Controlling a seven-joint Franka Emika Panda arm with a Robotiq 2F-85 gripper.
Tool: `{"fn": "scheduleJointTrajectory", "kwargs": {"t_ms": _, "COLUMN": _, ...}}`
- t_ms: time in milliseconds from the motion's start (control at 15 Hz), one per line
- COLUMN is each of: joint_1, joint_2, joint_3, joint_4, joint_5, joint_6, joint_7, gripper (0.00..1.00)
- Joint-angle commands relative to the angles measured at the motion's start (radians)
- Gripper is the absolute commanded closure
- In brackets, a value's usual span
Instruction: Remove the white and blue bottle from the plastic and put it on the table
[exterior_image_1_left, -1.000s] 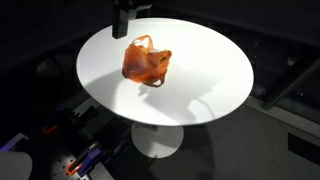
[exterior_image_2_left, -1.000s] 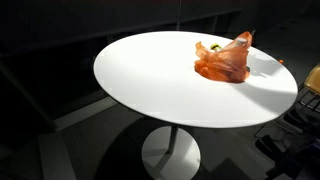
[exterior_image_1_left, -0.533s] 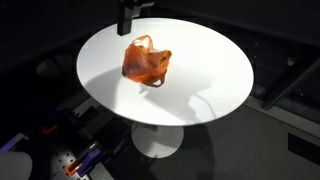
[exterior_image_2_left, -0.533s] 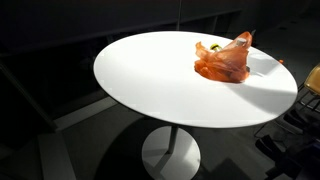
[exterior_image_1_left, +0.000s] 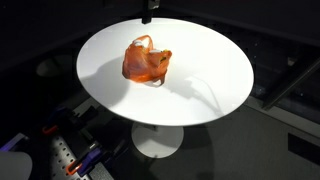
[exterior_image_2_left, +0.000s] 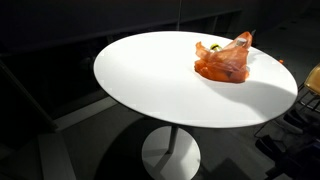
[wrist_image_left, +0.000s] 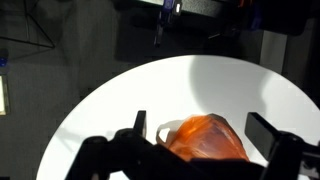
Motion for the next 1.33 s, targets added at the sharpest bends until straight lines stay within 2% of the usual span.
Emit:
{"fn": "scheduleJointTrajectory", "kwargs": {"t_ms": 0, "joint_1": 0.007, "joint_2": 0.11, "joint_3": 0.045, "joint_4": 0.074, "joint_5": 0.006, "joint_6": 0.067, "joint_7": 0.063, "gripper": 0.0}}
{"fn": "scheduleJointTrajectory", "kwargs": {"t_ms": 533, "joint_1": 0.009, "joint_2": 0.316, "joint_3": 0.105, "joint_4": 0.146, "joint_5": 0.083, "joint_6": 0.27, "joint_7": 0.145, "gripper": 0.0}}
{"fn": "scheduleJointTrajectory", "kwargs": {"t_ms": 800, "joint_1": 0.007, "joint_2": 0.326, "joint_3": 0.126, "joint_4": 0.148, "joint_5": 0.107, "joint_6": 0.268, "joint_7": 0.268, "gripper": 0.0}}
{"fn": "scheduleJointTrajectory", "kwargs": {"t_ms": 933, "joint_1": 0.004, "joint_2": 0.327, "joint_3": 0.129, "joint_4": 0.124, "joint_5": 0.094, "joint_6": 0.288, "joint_7": 0.239, "gripper": 0.0}}
{"fn": "scheduleJointTrajectory", "kwargs": {"t_ms": 1267, "joint_1": 0.007, "joint_2": 0.327, "joint_3": 0.134, "joint_4": 0.12, "joint_5": 0.104, "joint_6": 0.315, "joint_7": 0.267, "gripper": 0.0}}
